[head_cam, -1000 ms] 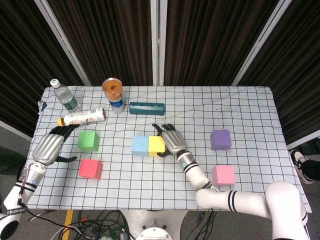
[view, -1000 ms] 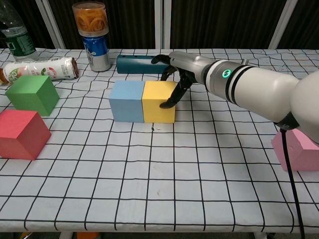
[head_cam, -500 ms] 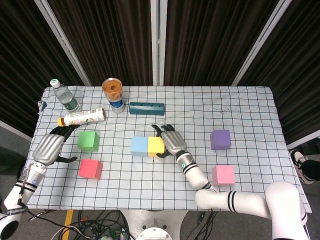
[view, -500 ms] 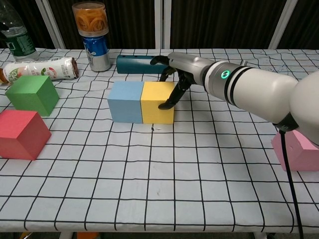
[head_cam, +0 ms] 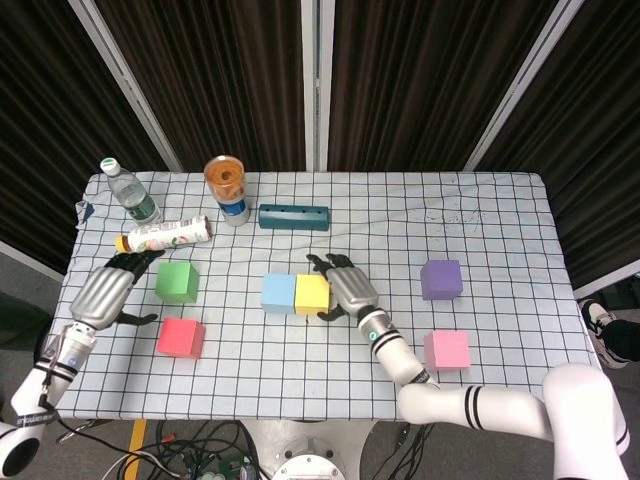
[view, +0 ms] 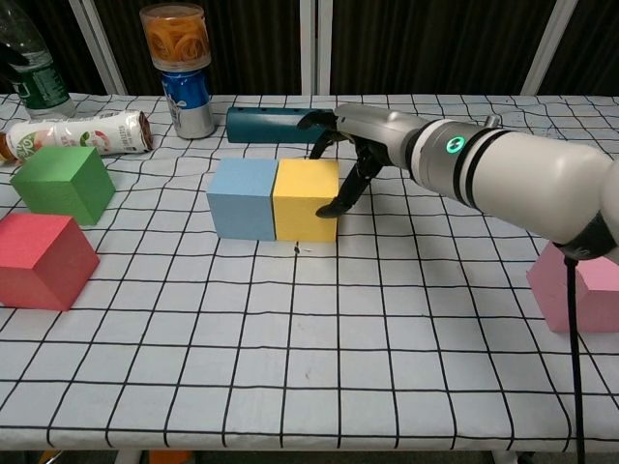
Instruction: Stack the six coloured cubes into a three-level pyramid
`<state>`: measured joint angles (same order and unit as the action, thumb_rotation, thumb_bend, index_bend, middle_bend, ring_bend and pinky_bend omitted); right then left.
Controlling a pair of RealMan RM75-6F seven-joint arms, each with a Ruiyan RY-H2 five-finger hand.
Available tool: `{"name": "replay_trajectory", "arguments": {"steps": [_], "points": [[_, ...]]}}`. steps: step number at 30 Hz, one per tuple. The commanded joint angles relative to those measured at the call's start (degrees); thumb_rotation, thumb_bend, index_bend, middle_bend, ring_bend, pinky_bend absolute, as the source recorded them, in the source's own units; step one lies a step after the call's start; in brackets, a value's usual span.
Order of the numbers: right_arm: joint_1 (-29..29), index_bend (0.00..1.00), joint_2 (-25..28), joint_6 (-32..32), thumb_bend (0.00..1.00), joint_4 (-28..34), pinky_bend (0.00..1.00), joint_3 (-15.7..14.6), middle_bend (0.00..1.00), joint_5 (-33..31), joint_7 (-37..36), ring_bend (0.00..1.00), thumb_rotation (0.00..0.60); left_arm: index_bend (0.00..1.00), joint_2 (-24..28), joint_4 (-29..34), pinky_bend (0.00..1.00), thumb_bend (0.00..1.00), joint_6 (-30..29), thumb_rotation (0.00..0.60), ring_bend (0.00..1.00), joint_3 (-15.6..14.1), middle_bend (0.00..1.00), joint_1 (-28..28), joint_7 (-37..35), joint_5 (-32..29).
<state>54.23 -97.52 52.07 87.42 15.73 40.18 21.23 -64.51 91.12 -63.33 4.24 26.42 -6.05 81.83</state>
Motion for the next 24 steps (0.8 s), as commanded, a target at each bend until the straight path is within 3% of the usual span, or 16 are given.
{"name": "replay_trajectory", "arguments": {"steps": [1, 13, 18, 24], "points": [[-1.2, 0.00, 2.6, 0.5, 0.10, 2.7, 0.00, -0.1, 0.16, 1.2, -1.0, 0.01, 0.600, 0.11, 0.0, -0.2, 0.17, 0.08, 0.6, 0.600, 0.16, 0.2, 0.12, 0.6, 0.3, -0.1], [-11.5, 0.00, 23.0, 6.9, 0.10, 19.6, 0.00, -0.4, 0.15, 14.5, -9.2, 0.00, 0.600, 0.16, -3.9, -2.9, 0.17, 0.07, 10.4, 0.600, 0.16, 2.9, 0.15, 7.5, 6.2, -6.1], [-15.1, 0.00, 28.9, 7.7, 0.10, 21.8, 0.00, -1.0, 0.16, 18.3, -13.9, 0.00, 0.600, 0.18, -6.5, -4.1, 0.17, 0.07, 13.1, 0.600, 0.16, 3.7, 0.17, 9.6, 11.2, -11.2], [-17.5, 0.00, 31.4, 7.2, 0.10, 20.8, 0.00, -2.0, 0.16, 21.5, -18.8, 0.00, 0.600, 0.18, -8.6, -5.9, 0.17, 0.07, 13.9, 0.600, 0.16, 3.2, 0.17, 10.6, 18.5, -16.9]]}}
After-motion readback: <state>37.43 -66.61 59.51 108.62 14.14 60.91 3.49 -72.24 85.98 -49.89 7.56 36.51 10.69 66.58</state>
